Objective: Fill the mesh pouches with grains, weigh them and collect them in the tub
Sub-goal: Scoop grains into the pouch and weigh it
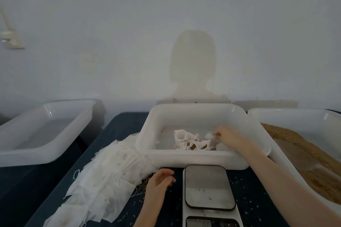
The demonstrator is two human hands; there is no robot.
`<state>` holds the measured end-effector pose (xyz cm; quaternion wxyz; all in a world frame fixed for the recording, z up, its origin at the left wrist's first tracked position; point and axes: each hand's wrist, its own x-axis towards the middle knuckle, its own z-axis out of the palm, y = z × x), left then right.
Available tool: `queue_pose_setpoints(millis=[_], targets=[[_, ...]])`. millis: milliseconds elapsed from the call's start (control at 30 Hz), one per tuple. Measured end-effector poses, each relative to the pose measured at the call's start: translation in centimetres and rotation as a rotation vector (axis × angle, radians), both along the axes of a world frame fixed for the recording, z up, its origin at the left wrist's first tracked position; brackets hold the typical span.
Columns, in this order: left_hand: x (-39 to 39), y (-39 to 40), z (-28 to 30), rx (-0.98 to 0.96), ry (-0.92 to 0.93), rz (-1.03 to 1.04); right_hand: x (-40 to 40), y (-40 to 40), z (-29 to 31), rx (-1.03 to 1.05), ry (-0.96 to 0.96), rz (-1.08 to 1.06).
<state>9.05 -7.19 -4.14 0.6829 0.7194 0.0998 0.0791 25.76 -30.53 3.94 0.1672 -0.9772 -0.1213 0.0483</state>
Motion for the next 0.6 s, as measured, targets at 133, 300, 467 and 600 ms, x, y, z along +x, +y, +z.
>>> queue_pose_setpoints(millis=[133,300,467,600], targets=[[0.0,0.0,-0.1,0.035,-0.004,-0.004,0.3,0.3,-0.9,-0.194,0.183,0.076],[-0.3,-0.2,-0.1,0.110,-0.010,0.012,0.3,-0.1,-0.4,-0.136,0.045,0.044],[-1.1,-0.6,0.1,0.421,-0.111,0.066,-2.4,1.3,0.6,-0.035,-0.281,0.129],[-1.5,0.4,1.0,0.662,-0.154,0.323,-7.7,4.2,1.2,0.038,-0.624,0.344]])
